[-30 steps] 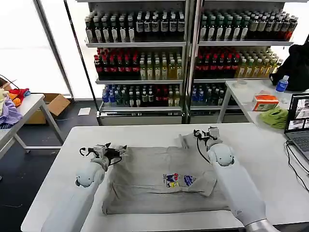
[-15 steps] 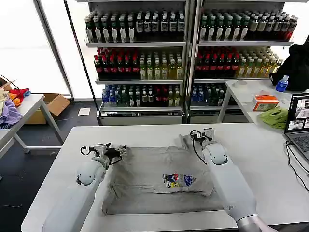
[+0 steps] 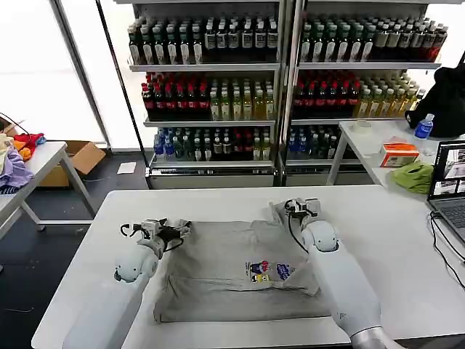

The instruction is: Fold and organize the clothes.

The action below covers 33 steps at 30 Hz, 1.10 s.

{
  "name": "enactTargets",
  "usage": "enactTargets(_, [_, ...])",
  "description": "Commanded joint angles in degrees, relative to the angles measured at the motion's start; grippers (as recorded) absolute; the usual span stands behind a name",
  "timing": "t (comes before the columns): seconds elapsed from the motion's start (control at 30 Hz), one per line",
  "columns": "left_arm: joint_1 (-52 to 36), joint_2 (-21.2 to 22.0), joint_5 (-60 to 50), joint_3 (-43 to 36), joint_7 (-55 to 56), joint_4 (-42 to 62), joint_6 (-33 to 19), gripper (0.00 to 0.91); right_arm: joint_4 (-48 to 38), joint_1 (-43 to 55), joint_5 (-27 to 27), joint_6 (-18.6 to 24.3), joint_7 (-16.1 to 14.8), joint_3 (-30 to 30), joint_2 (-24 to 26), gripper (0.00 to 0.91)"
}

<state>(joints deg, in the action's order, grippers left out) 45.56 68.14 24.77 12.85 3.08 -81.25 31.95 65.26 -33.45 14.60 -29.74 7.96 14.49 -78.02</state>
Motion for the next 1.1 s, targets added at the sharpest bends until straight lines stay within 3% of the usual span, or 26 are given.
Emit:
enactTargets(0.03, [0.4, 0.0, 0.2, -0.1, -0.1, 0.0, 0.7, 0.171, 0.0, -0.8, 0.0, -0.4, 0.1, 0.0, -0.3, 0.000])
enactTargets(0.07, [0.5, 0.0, 0.2, -0.1, -0.1, -0.1, 0.7, 0.030, 0.0, -1.0, -0.1, -0.3, 0.1, 0.0, -0.3, 0.000])
enactTargets(0.1, [0.6, 0.1, 0.2, -0.1, -0.1, -0.2, 0.7, 0.010, 0.1, -1.3, -0.1, -0.2, 0.2, 0.0, -0.4, 0.000])
enactTargets(0.87, [2.2, 2.4, -1.3, 0.0, -0.4, -1.3, -1.0, 0.010, 8.6, -6.2, 1.7, -1.1, 2.5, 1.9, 1.3, 0.000])
enactTargets(1.1, [3.3, 2.4, -1.3, 0.7, -0.2, -4.8, -3.6, 0.010, 16.2, -7.9, 3.6, -0.6, 3.5, 3.0, 1.8, 0.000])
